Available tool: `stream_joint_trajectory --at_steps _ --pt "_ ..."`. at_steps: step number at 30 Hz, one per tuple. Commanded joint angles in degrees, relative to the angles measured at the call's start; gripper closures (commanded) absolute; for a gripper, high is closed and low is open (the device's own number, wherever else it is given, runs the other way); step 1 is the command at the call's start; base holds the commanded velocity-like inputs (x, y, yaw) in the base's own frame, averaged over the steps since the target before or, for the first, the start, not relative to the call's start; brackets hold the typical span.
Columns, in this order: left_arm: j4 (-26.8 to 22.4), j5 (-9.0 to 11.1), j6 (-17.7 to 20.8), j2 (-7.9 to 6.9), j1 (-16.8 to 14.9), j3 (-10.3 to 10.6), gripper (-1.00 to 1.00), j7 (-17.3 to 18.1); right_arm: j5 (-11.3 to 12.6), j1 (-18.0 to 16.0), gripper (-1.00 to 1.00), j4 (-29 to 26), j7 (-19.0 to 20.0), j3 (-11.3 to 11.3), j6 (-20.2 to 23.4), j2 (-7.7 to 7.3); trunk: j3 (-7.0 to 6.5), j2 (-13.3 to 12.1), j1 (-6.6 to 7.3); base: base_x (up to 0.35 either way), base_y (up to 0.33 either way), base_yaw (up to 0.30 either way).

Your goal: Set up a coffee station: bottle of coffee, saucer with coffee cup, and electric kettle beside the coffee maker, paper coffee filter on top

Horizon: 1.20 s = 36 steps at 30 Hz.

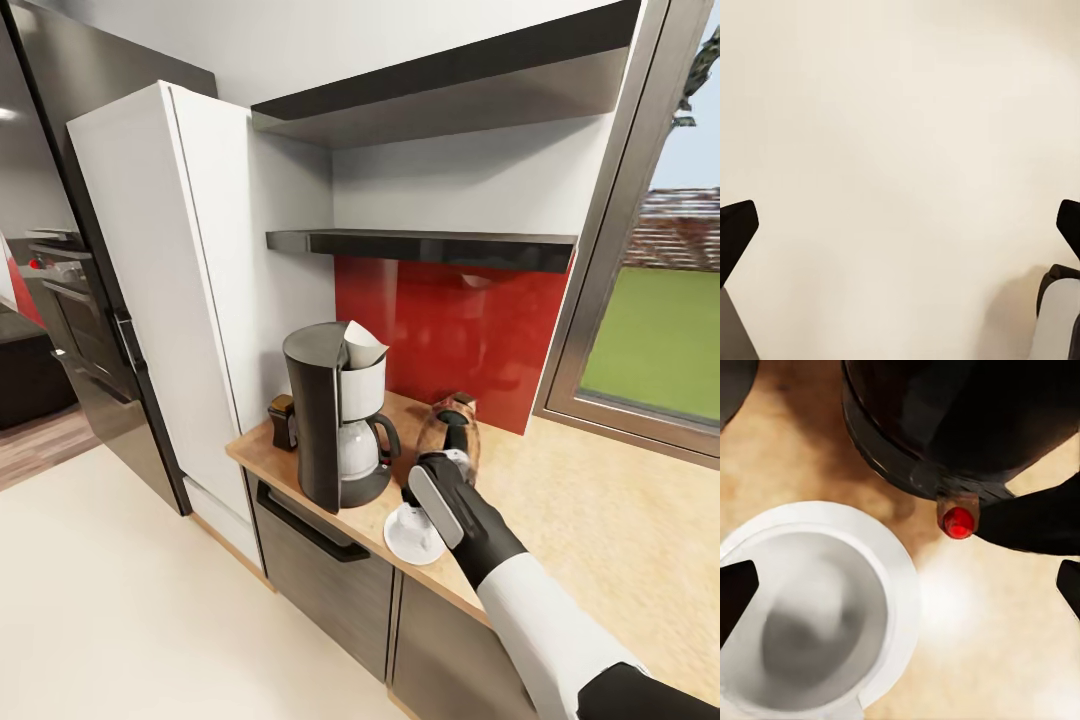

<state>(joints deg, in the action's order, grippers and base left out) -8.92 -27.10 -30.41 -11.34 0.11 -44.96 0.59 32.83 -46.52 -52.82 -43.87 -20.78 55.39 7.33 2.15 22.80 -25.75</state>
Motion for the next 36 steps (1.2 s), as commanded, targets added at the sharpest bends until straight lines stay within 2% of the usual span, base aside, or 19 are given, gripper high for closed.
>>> stream_joint_trajectory --at_steps 1,10,20,31,36 --pt "-0.04 -0.59 -0.18 0.01 -0.02 -0.48 -1.00 0.08 0.58 -0.07 -1.00 -0.35 -0.60 -0.13 0.14 -0.02 0.12 0.12 -0.04 0.000 0.000 0.000" --pt "-0.04 -0.59 -0.26 0.09 -0.02 -0.48 -1.00 0.11 0.66 -0.07 -1.00 -1.64 -0.60 -0.14 0.15 0.01 0.12 0.12 -0.04 0.000 0.000 0.000" --pt "-0.04 -0.59 -0.26 0.09 -0.02 -0.48 -1.00 0.11 0.66 -0.07 -1.00 -10.36 -0.60 -0.37 0.07 0.01 -0.29 0.12 -0.04 0.000 0.000 0.000" --pt "-0.04 -0.60 -0.26 0.09 -0.02 -0.48 -1.00 0.10 0.66 -0.07 -1.00 -11.16 -0.60 -0.40 0.07 0.06 -1.26 0.12 -0.04 -0.007 0.000 0.000" --pt "-0.04 -0.59 -0.26 0.09 -0.02 -0.48 -1.00 0.10 0.66 -0.07 -1.00 -11.08 -0.60 -0.47 0.07 0.06 -1.59 0.12 -0.04 -0.225 0.001 0.000"
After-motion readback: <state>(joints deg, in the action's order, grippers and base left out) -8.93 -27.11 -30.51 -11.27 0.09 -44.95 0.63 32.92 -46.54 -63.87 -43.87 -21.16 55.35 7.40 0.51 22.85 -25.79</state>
